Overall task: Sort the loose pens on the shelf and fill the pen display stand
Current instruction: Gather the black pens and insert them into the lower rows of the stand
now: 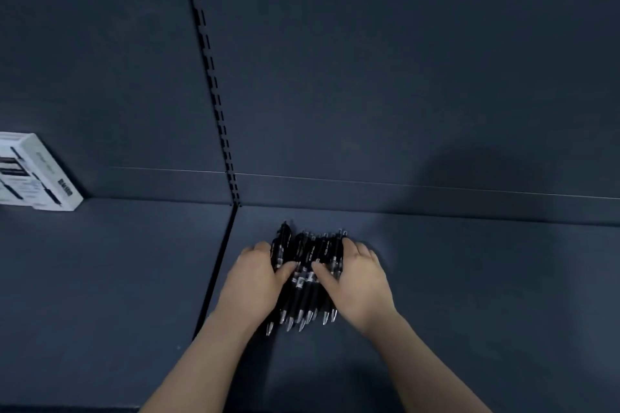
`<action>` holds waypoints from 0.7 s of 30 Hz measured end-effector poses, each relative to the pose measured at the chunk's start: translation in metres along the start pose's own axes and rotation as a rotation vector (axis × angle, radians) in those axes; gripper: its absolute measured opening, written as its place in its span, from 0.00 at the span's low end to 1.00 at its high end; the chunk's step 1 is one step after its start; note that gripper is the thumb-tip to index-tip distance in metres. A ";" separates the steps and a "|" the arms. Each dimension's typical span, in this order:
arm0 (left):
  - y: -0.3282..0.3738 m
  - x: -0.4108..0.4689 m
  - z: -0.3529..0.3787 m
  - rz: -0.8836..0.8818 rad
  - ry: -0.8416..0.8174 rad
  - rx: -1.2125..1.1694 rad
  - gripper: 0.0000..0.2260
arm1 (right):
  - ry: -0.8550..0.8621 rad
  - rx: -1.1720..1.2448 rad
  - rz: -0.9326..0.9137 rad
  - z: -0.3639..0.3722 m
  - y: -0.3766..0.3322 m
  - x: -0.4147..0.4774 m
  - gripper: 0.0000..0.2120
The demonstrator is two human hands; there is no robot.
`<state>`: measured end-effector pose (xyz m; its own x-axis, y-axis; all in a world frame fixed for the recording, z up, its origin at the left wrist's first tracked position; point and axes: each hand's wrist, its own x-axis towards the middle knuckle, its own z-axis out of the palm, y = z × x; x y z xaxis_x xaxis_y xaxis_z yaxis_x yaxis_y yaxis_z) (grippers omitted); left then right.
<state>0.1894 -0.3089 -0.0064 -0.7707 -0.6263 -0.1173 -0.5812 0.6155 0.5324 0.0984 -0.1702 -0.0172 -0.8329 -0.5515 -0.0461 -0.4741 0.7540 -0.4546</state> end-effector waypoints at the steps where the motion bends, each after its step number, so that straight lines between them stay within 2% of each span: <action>1: 0.001 0.001 0.001 -0.014 0.009 -0.005 0.21 | 0.002 0.041 -0.004 0.000 0.001 0.003 0.35; 7: 0.003 0.005 0.001 -0.104 -0.011 -0.066 0.13 | -0.052 0.258 0.119 0.002 0.005 0.016 0.26; 12: 0.006 0.006 0.004 -0.098 -0.016 -0.096 0.08 | -0.106 0.478 0.244 -0.002 0.007 0.022 0.17; 21: 0.002 0.001 0.001 -0.095 0.025 -0.066 0.10 | -0.048 0.410 0.262 -0.002 0.008 0.019 0.09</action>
<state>0.1873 -0.3079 -0.0068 -0.7058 -0.6925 -0.1494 -0.6321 0.5204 0.5741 0.0785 -0.1745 -0.0201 -0.8905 -0.3849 -0.2425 -0.0904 0.6722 -0.7349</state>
